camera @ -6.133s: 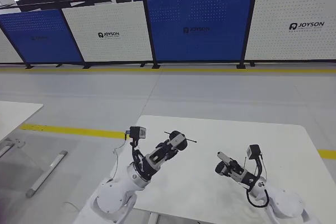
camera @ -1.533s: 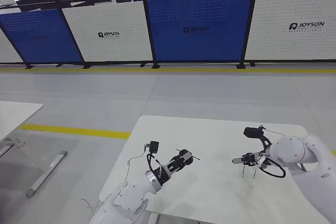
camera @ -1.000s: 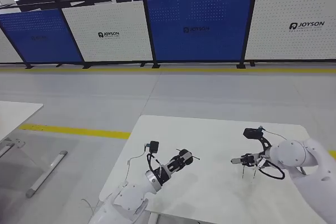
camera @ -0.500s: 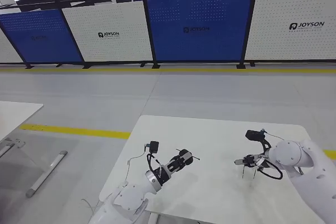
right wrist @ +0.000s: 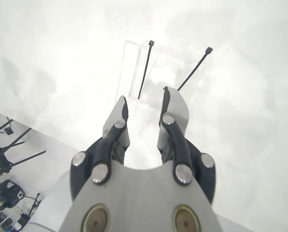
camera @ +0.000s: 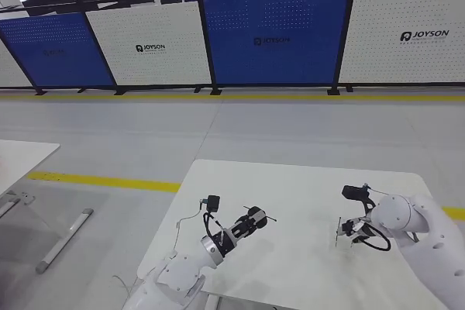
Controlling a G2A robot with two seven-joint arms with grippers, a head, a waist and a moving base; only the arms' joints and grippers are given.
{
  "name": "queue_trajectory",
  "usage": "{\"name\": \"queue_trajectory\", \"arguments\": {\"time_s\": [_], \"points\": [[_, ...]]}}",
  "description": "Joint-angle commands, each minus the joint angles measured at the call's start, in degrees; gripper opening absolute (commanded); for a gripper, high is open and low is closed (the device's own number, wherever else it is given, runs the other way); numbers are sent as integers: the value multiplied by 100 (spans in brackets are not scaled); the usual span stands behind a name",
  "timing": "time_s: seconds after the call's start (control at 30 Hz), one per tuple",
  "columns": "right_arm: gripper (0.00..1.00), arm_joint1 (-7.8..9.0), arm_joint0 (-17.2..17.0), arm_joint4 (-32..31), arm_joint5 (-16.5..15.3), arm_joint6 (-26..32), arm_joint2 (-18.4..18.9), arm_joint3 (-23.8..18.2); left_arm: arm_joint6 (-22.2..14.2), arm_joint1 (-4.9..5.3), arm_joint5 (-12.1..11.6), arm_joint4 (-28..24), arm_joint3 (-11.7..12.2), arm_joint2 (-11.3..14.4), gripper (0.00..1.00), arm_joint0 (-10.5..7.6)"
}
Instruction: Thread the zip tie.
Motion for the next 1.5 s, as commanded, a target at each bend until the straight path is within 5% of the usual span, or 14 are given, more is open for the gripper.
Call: {"name": "queue_trajectory", "arguments": {"time_s": [0.0, 0.6, 0.97, 1.47], "points": [[31, -36, 52, -28, 34, -23, -70, 77, 0, 0, 0, 0, 0, 0, 0, 0], [16, -430, 525, 36, 77, -177, -630, 1054, 0, 0, 0, 0, 0, 0, 0, 0], [24, -598, 667, 95, -7, -249, -763, 1402, 0, 0, 0, 0, 0, 0, 0, 0], [22, -810, 820, 40, -60, -278, -939, 1814, 0, 0, 0, 0, 0, 0, 0, 0]]}}
